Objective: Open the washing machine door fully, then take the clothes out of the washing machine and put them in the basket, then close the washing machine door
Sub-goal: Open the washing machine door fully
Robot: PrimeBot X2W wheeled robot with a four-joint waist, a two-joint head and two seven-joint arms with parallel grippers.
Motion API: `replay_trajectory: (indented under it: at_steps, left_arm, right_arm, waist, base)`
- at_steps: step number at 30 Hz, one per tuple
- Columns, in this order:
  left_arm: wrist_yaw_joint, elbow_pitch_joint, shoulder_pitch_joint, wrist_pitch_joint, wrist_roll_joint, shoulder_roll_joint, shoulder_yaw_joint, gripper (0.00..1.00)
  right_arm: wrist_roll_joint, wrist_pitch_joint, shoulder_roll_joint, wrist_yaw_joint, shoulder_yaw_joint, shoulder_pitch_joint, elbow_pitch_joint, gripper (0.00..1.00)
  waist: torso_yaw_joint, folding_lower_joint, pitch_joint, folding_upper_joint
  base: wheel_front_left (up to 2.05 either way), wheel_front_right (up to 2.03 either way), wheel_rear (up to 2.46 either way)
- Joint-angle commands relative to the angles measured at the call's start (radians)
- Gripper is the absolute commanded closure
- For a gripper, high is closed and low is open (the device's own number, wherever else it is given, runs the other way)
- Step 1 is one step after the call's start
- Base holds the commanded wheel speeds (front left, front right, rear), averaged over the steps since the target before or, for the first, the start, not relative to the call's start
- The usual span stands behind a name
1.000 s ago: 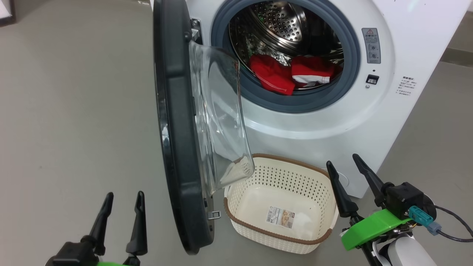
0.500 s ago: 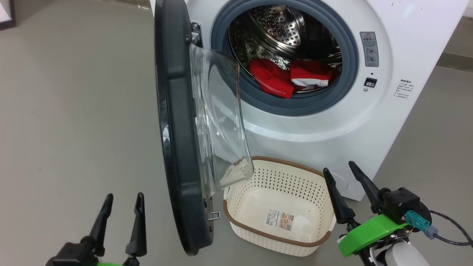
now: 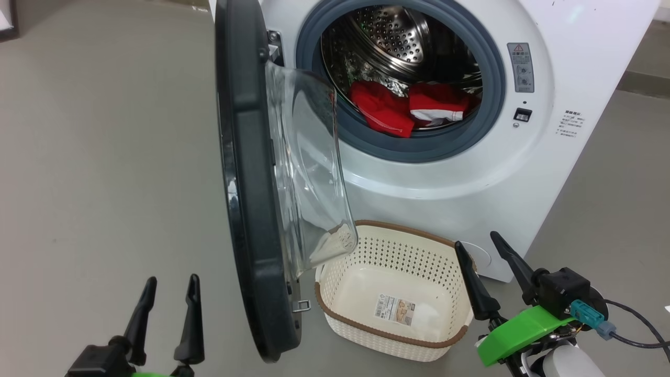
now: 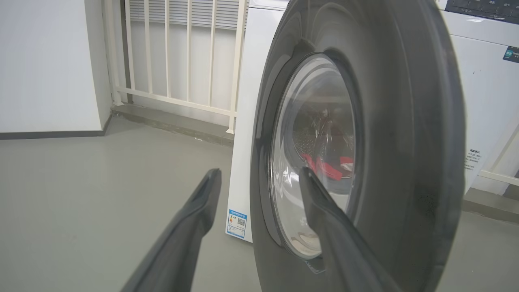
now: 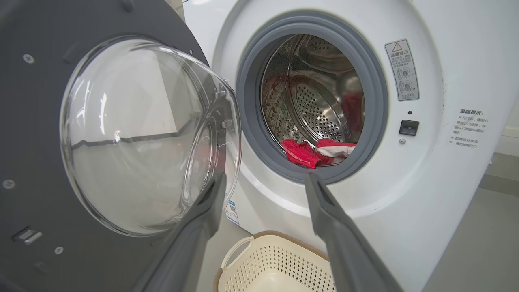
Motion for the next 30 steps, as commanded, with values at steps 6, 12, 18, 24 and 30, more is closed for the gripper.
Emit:
replay_trajectory:
  at_steps: [6,12,18,24,30]
  left_arm:
    - [0.004,-0.035,-0.026,-0.005,-0.02,0.011,0.034,1.0]
    - [0.023,-0.089,-0.059,-0.005,-0.038,0.011,0.026,1.0]
    - [0.041,-0.225,-0.112,-0.005,-0.034,0.011,0.008,1.0]
    - [0.048,-0.372,-0.176,-0.005,-0.014,0.011,-0.059,1.0]
    - [0.044,-0.442,-0.214,0.042,-0.015,0.011,-0.185,1.0]
  right_arm:
    - [0.001,-0.006,0.003,0.008,0.022,-0.028,-0.018,0.0]
    - [0.002,-0.006,0.003,0.008,0.021,-0.029,-0.013,0.0]
    - [0.001,-0.006,0.003,0.008,0.023,-0.039,-0.011,0.0]
    - [0.003,-0.006,0.003,0.008,0.022,-0.041,-0.007,0.0]
    - [0.009,-0.006,0.003,0.008,0.022,-0.045,-0.007,0.0]
  waist:
    - [0.003,0.0,0.0,0.0]
    - [0.006,0.0,-0.004,0.0]
    - [0.0,0.0,0.001,0.0]
    - [-0.007,0.0,0.001,0.0]
    - [-0.022,0.0,0.0,0.0]
  base:
    - [0.0,0.0,0.0]
    - [0.0,0.0,0.0]
    - [0.0,0.0,0.0]
    - [0.0,0.0,0.0]
    - [0.0,0.0,0.0]
